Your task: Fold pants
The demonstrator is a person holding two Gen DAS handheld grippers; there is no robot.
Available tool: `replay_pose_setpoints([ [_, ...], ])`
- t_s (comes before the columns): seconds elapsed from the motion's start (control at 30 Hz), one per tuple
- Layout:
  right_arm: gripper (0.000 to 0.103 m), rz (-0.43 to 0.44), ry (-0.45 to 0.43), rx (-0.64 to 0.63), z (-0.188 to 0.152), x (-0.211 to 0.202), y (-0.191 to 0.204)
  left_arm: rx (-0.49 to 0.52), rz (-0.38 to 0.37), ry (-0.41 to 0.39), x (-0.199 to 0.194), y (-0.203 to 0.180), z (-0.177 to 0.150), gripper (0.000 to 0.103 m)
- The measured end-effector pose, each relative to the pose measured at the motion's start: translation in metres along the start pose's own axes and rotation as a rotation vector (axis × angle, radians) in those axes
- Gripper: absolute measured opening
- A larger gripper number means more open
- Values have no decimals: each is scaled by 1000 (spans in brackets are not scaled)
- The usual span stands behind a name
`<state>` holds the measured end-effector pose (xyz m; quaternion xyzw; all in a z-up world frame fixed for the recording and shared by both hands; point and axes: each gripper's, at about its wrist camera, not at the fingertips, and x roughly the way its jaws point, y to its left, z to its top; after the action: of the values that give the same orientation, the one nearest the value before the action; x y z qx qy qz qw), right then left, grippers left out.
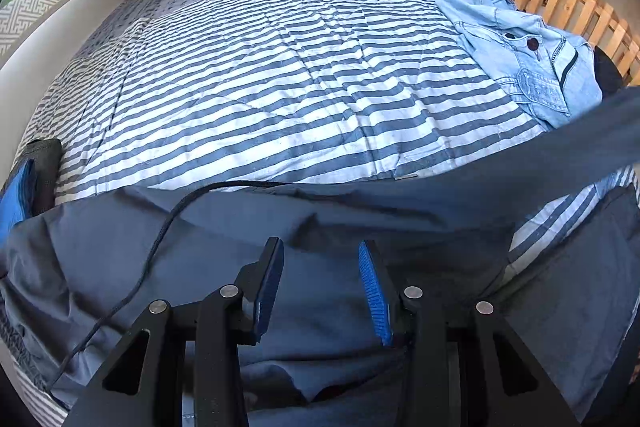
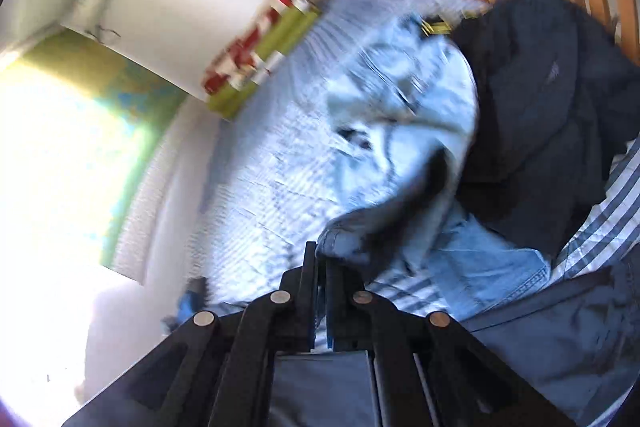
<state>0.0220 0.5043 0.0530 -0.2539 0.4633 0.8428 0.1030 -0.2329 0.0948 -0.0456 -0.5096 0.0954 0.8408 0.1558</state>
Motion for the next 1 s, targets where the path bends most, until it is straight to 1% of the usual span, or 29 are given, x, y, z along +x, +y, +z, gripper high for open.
replay_pose_setpoints([
  [0.07, 3, -6, -53, -38, 12, -10, 18, -17, -7, -4, 5, 1, 3, 42],
  [0.1, 3, -23, -78, -54, 25, -10, 23, -24, -8, -5, 7, 1, 5, 42],
  [0.17, 3, -77, -125, -61, 48, 3, 30, -29, -4, -10, 12, 1, 9, 42],
  [0.2, 3, -105, -136, -63, 62, 20, 30, -33, 5, -10, 15, 2, 12, 42],
  [0.23, 3, -163, -141, -79, 75, 40, 29, -42, 11, -5, 19, 3, 14, 42],
  [0.27, 3, -264, -141, -108, 91, 65, 25, -50, 11, -2, 20, 5, 16, 42],
  [0.3, 3, -338, -123, -122, 101, 89, 19, -58, 12, -6, 19, 8, 18, 42],
  [0.33, 4, -388, -79, -127, 114, 118, 7, -67, 20, -16, 16, 11, 18, 42],
  [0.37, 5, -456, -12, -137, 125, 149, -8, -74, 30, -25, 13, 15, 18, 42],
  [0.4, 5, -513, 51, -117, 127, 171, -22, -81, 46, -31, 7, 21, 16, 42],
  [0.43, 8, -524, 99, -86, 127, 186, -34, -86, 65, -37, 1, 28, 13, 42],
  [0.47, 8, -503, 125, -58, 124, 195, -43, -89, 88, -44, -7, 37, 9, 42],
  [0.5, 8, -479, 120, -53, 119, 197, -44, -94, 111, -49, -16, 47, 1, 42],
  [0.53, 10, -482, 112, -84, 113, 196, -40, -104, 135, -53, -25, 59, -8, 42],
  [0.57, 14, -499, 106, -128, 107, 193, -33, -116, 159, -56, -34, 72, -18, 42],
  [0.6, 15, -514, 98, -179, 99, 189, -25, -133, 190, -61, -43, 87, -29, 42],
  [0.67, 19, -473, 111, -241, 89, 182, -8, -184, 239, -71, -63, 120, -53, 42],
  [0.73, 23, -409, 148, -312, 78, 184, 17, -262, 280, -77, -82, 159, -78, 43],
  [0.8, 34, -344, 180, -412, 59, 189, 48, -357, 307, -82, -98, 197, -100, 53],
  [0.87, 54, -274, 213, -502, 37, 203, 78, -451, 313, -95, -112, 236, -119, 58],
  [0.9, 56, -236, 238, -560, 21, 213, 96, -490, 314, -102, -118, 253, -127, 59],
  [0.97, 56, -190, 268, -665, -5, 239, 129, -557, 343, -118, -127, 286, -138, 60],
  [1.0, 56, -167, 287, -719, -20, 254, 143, -585, 335, -120, -128, 300, -142, 64],
])
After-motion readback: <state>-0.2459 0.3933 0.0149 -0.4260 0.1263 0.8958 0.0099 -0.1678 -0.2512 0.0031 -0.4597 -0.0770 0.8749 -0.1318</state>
